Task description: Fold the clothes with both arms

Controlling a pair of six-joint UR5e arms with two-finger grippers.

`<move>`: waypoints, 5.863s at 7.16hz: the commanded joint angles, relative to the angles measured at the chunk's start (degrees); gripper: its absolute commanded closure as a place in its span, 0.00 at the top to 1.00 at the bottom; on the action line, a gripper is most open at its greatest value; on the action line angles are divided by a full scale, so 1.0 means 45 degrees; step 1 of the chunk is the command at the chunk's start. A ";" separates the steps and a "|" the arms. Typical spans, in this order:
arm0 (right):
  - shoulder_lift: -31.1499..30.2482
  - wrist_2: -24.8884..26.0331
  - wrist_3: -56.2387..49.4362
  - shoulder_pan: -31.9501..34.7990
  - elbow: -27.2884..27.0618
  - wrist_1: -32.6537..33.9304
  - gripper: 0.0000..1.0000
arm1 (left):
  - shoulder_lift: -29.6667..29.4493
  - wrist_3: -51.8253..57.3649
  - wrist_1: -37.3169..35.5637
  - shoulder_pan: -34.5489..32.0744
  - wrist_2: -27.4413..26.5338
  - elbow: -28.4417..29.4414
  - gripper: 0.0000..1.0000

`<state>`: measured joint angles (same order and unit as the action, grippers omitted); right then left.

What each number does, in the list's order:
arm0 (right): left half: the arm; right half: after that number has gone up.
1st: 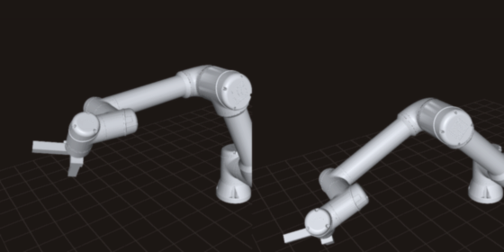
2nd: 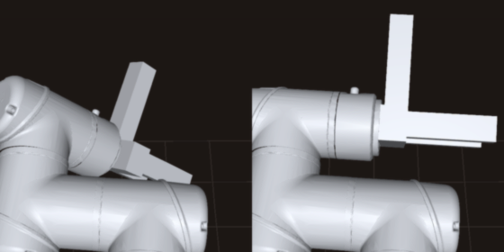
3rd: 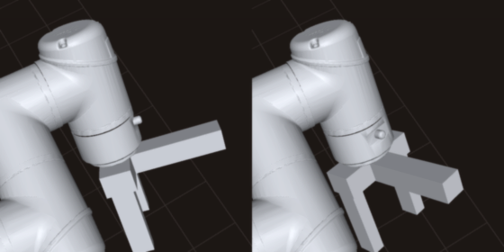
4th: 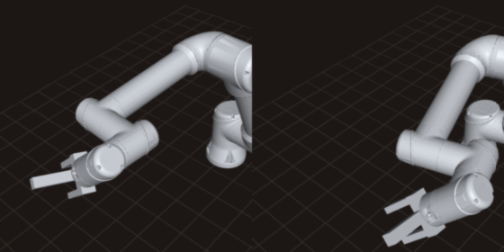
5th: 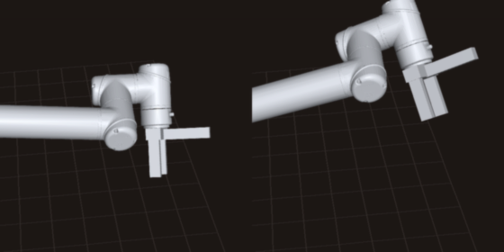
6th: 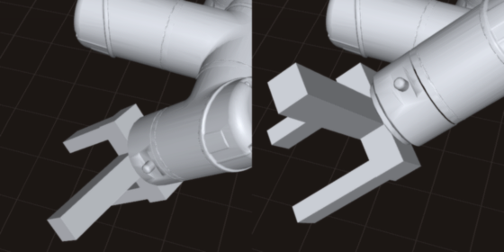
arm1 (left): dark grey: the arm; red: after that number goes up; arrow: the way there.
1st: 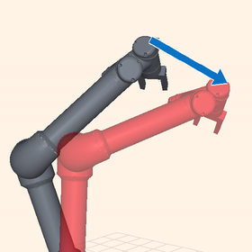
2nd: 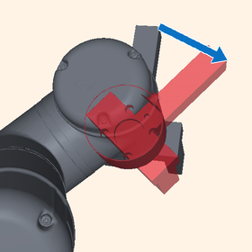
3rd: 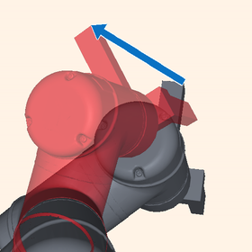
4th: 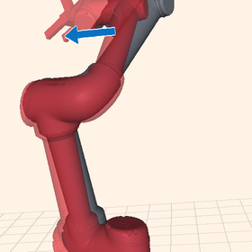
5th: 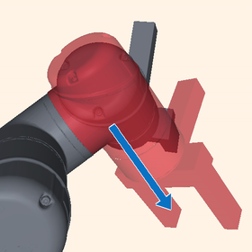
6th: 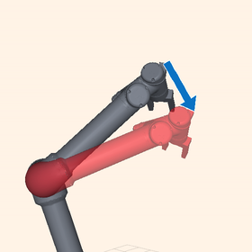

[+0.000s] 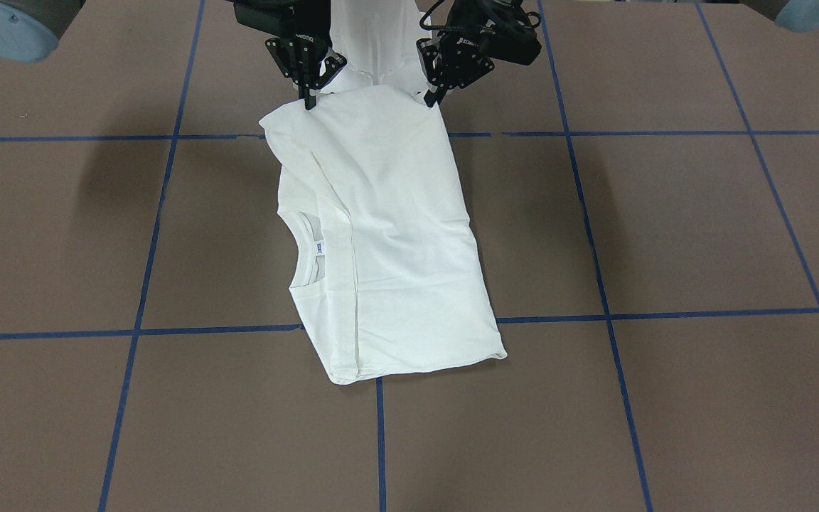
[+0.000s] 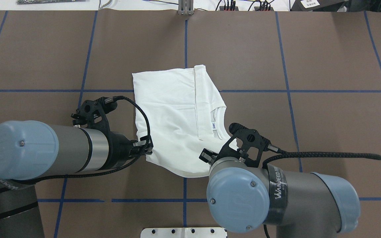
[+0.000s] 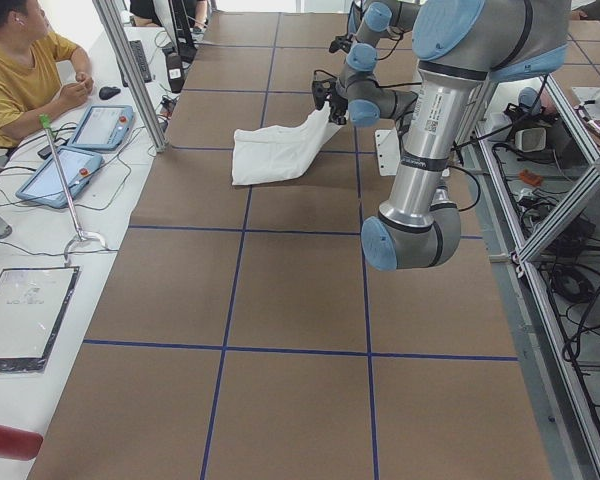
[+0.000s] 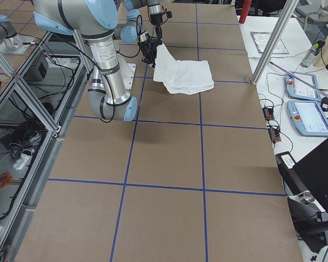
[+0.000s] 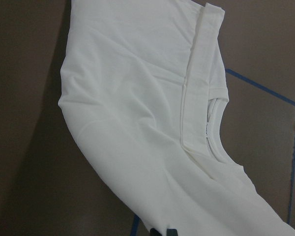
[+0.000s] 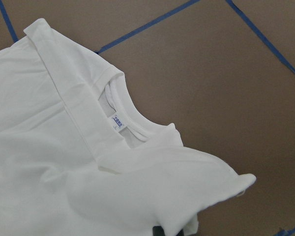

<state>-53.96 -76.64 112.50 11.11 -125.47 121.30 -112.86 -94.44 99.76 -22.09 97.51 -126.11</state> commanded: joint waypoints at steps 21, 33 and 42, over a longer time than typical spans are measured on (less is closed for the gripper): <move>0.4041 -0.2852 -0.7032 0.5833 1.1456 -0.8225 1.00 | -0.5461 0.7119 0.4042 -0.3703 -0.1433 1.3816 1.00; -0.0752 -0.9130 -1.5227 1.0350 0.8842 -0.8968 1.00 | 0.0183 1.4716 -0.0838 -0.8477 0.3574 0.3912 1.00; -0.7738 -1.2071 -2.8426 1.8546 0.7551 -0.5743 1.00 | 0.6581 2.2620 -0.1869 -1.5577 0.7194 0.4411 1.00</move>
<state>-89.27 -130.99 -10.36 93.23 -90.30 87.59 -85.20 3.26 94.07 -90.22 127.49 -106.71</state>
